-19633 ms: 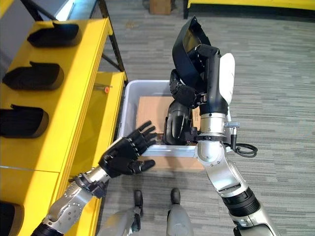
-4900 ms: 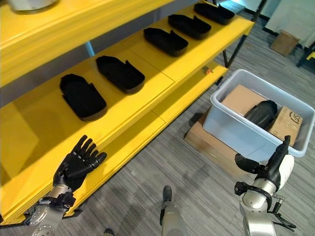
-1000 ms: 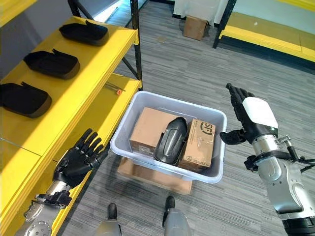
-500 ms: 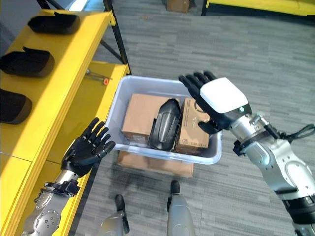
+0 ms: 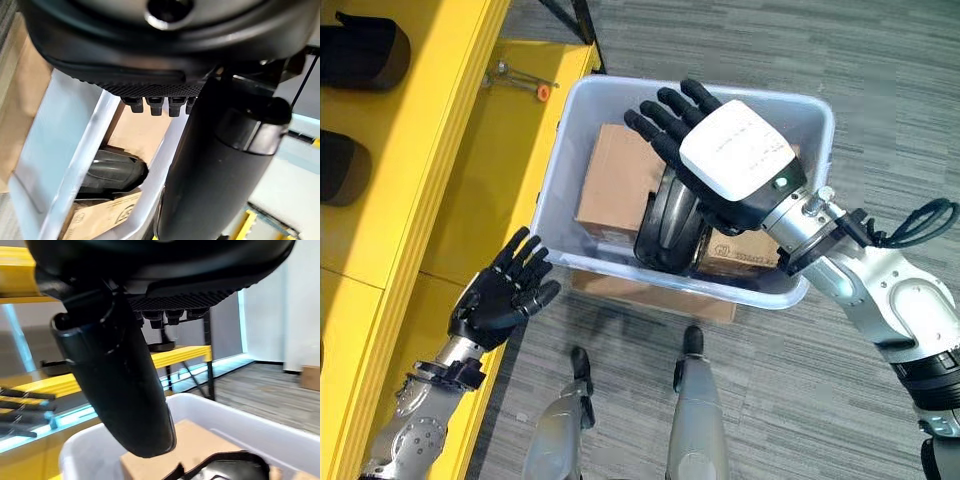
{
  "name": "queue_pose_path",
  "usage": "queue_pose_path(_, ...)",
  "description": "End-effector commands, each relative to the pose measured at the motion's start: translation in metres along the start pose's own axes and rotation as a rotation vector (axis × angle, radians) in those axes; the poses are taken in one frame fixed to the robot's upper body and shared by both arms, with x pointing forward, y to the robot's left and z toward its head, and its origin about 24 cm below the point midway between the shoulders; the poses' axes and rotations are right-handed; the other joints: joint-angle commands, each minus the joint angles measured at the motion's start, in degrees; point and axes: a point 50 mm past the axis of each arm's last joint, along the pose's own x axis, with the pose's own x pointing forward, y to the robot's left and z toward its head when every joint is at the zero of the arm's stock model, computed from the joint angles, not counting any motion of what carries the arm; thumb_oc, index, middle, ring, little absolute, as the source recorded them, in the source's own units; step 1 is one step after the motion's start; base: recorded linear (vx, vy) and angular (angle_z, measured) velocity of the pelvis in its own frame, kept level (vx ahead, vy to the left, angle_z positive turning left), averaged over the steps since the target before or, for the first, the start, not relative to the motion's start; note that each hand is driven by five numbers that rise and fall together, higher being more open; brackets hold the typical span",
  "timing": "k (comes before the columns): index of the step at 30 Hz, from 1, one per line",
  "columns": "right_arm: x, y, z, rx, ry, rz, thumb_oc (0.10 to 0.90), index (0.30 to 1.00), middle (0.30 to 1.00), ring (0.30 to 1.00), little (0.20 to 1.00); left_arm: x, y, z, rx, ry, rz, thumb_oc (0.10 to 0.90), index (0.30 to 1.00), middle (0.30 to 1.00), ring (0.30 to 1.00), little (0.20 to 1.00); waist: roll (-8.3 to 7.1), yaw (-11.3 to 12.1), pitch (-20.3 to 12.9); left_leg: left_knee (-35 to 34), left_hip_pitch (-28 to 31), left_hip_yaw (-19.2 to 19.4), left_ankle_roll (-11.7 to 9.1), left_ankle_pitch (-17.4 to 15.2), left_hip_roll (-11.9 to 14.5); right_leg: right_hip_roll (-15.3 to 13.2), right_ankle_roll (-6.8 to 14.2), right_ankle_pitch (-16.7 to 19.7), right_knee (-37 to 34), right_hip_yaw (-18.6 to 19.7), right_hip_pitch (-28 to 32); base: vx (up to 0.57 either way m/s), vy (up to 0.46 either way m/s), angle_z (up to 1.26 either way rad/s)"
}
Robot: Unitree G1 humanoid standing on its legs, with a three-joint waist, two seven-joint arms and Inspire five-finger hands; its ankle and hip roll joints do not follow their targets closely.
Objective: Move parts from the plastic box to the shelf.
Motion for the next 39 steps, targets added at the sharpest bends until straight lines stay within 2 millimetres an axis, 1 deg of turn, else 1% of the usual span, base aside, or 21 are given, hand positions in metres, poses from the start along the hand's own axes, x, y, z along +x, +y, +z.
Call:
queue_pose_path(1, 0.018, -0.057, 0.002, -0.137, -0.059, -0.252, 0.900, 1.000, 1.000, 1.000, 1.000, -0.002, -0.020, 0.032, 0.055, -0.137, -0.166, 0.900, 1.000, 1.000, 1.000, 1.000, -1.45, 0.9, -0.6, 5.2, -4.1, -4.2, 0.0, -3.7, 2.7, -3.0, 2.2, -5.3, 1.8, 2.7, 1.7, -0.05, -0.036, 0.08)
queue_pose_path(4, 0.020, -0.058, 0.001, -0.140, -0.051, -0.237, 0.900, 1.000, 1.000, 1.000, 1.000, -0.002, -0.022, 0.032, 0.059, -0.139, -0.172, 0.900, 1.000, 1.000, 1.000, 1.000, -1.18, 1.0, -0.1, 6.0, -5.9, -4.4, 0.2, -3.8, 2.5, -3.1, 2.0, -5.6, 3.1, 2.9, -0.1, -0.03, -0.014, 0.13)
queue_pose_path(6, 0.021, -0.059, -0.002, -0.141, -0.031, -0.228, 0.900, 1.000, 1.000, 1.000, 1.000, -0.003, -0.022, 0.033, 0.070, -0.133, -0.172, 0.900, 1.000, 1.000, 1.000, 1.000, -0.89, 1.1, -0.1, 7.1, -8.9, -4.5, 0.3, -3.9, 2.1, -3.3, 1.8, -6.0, 4.6, 3.2, -3.0, -0.03, -0.011, 0.01)
queue_pose_path(7, 0.021, -0.059, -0.002, -0.142, -0.029, -0.228, 0.900, 1.000, 1.000, 1.000, 1.000, -0.002, -0.022, 0.033, 0.069, -0.134, -0.172, 0.900, 1.000, 1.000, 1.000, 1.000, -0.90, 1.1, -0.1, 7.2, -9.1, -4.5, 0.3, -3.9, 2.1, -3.4, 1.8, -6.0, 4.7, 3.2, -3.2, -0.03, -0.013, -0.02)
queue_pose_path(13, 0.020, -0.057, -0.006, -0.167, 0.008, -0.205, 0.900, 1.000, 1.000, 1.000, 1.000, -0.001, -0.021, 0.036, 0.078, -0.140, -0.171, 0.900, 1.000, 1.000, 1.000, 1.000, -0.68, 0.9, -0.1, 10.4, -15.4, -4.8, 0.7, -4.5, 1.5, -3.2, 1.3, -6.1, 6.7, 3.8, -8.9, -0.02, -0.026, 0.01)
queue_pose_path(16, 0.019, -0.057, -0.008, -0.178, 0.038, -0.227, 0.900, 1.000, 1.000, 1.000, 1.000, -0.001, -0.021, 0.036, 0.080, -0.140, -0.175, 0.900, 1.000, 1.000, 1.000, 1.000, -0.64, 0.7, -0.1, 10.8, -16.5, -4.7, 0.7, -4.6, 1.6, -3.0, 1.2, -6.0, 7.0, 3.9, -10.1, 0.00, -0.011, 0.03)
queue_pose_path(18, 0.017, -0.058, -0.011, -0.187, 0.066, -0.261, 0.900, 1.000, 1.000, 1.000, 1.000, 0.000, -0.022, 0.036, 0.080, -0.138, -0.175, 0.900, 1.000, 1.000, 1.000, 1.000, -0.65, 0.6, -0.1, 10.9, -17.1, -4.7, 0.7, -4.6, 1.7, -2.9, 1.1, -5.9, 6.9, 3.9, -10.5, 0.00, 0.000, 0.00)
queue_pose_path(19, 0.014, -0.061, -0.015, -0.205, 0.106, -0.324, 0.900, 1.000, 1.000, 1.000, 1.000, -0.002, -0.022, 0.034, 0.078, -0.133, -0.176, 0.900, 1.000, 1.000, 1.000, 1.000, -0.65, 0.2, -0.1, 10.9, -17.0, -4.4, 0.7, -4.9, 1.7, -2.9, 1.0, -6.0, 6.7, 4.0, -10.7, 0.00, 0.000, 0.00)
queue_pose_path(20, 0.014, -0.062, -0.017, -0.212, 0.116, -0.340, 0.900, 1.000, 1.000, 1.000, 1.000, -0.001, -0.022, 0.035, 0.074, -0.137, -0.179, 0.900, 1.000, 1.000, 1.000, 1.000, -0.54, 0.2, -0.1, 10.8, -17.5, -4.4, 0.7, -4.6, 1.8, -2.7, 1.0, -5.6, 6.5, 4.0, -11.2, 0.00, 0.000, 0.00)
queue_pose_path(22, 0.011, -0.063, -0.019, -0.207, 0.136, -0.354, 0.900, 1.000, 1.000, 1.000, 1.000, -0.002, -0.023, 0.034, 0.074, -0.132, -0.178, 0.900, 1.000, 1.000, 1.000, 1.000, -0.49, -0.2, -0.1, 11.0, -17.3, -4.1, 0.7, -5.1, 1.7, -2.8, 1.0, -5.8, 6.5, 4.2, -11.3, 0.00, 0.000, 0.00)
queue_pose_path(28, 0.005, -0.062, -0.017, -0.194, 0.142, -0.314, 0.900, 1.000, 1.000, 1.000, 1.000, -0.002, -0.023, 0.035, 0.062, -0.133, -0.160, 0.900, 1.000, 1.000, 1.000, 1.000, -0.30, -0.9, -0.1, 12.2, -18.3, -3.3, 0.9, -6.1, 1.6, -2.9, 1.0, -5.9, 6.6, 4.7, -12.4, 0.01, 0.016, -0.04)
queue_pose_path(30, 0.006, -0.056, -0.018, -0.200, 0.138, -0.241, 0.900, 1.000, 1.000, 1.000, 1.000, -0.002, -0.020, 0.033, 0.080, -0.112, -0.133, 0.900, 1.000, 1.000, 1.000, 1.000, -0.34, -0.8, -0.1, 12.5, -19.1, -3.4, 1.0, -6.2, 1.5, -2.9, 1.0, -5.8, 6.8, 4.7, -13.1, 0.00, -0.037, -0.11)
queue_pose_path(32, 0.007, -0.054, -0.015, -0.203, 0.121, -0.222, 0.900, 1.000, 1.000, 1.000, 1.000, -0.001, -0.019, 0.033, 0.076, -0.112, -0.135, 0.900, 1.000, 1.000, 1.000, 1.000, -0.42, -0.8, -0.1, 12.8, -19.9, -3.4, 1.0, -6.1, 1.6, -2.9, 1.1, -5.8, 7.0, 4.7, -13.8, -0.01, -0.049, -0.05)
queue_pose_path(35, 0.008, -0.056, -0.010, -0.210, 0.110, -0.218, 0.900, 1.000, 1.000, 1.000, 1.000, -0.001, -0.017, 0.033, 0.078, -0.115, -0.133, 0.900, 1.000, 1.000, 1.000, 1.000, -0.54, -1.0, -0.1, 13.1, -21.2, -3.5, 0.9, -5.9, 1.6, -2.6, 1.0, -5.7, 7.6, 4.9, -15.1, -0.01, -0.024, 0.01)
queue_pose_path(39, 0.009, -0.057, -0.013, -0.203, 0.138, -0.213, 0.900, 1.000, 1.000, 1.000, 1.000, -0.001, -0.018, 0.032, 0.089, -0.114, -0.141, 0.900, 1.000, 1.000, 1.000, 1.000, -0.54, -1.3, -0.1, 13.4, -22.8, -3.4, 0.9, -5.9, 1.5, -2.4, 0.7, -5.7, 8.0, 5.0, -16.9, -0.01, -0.010, 0.02)
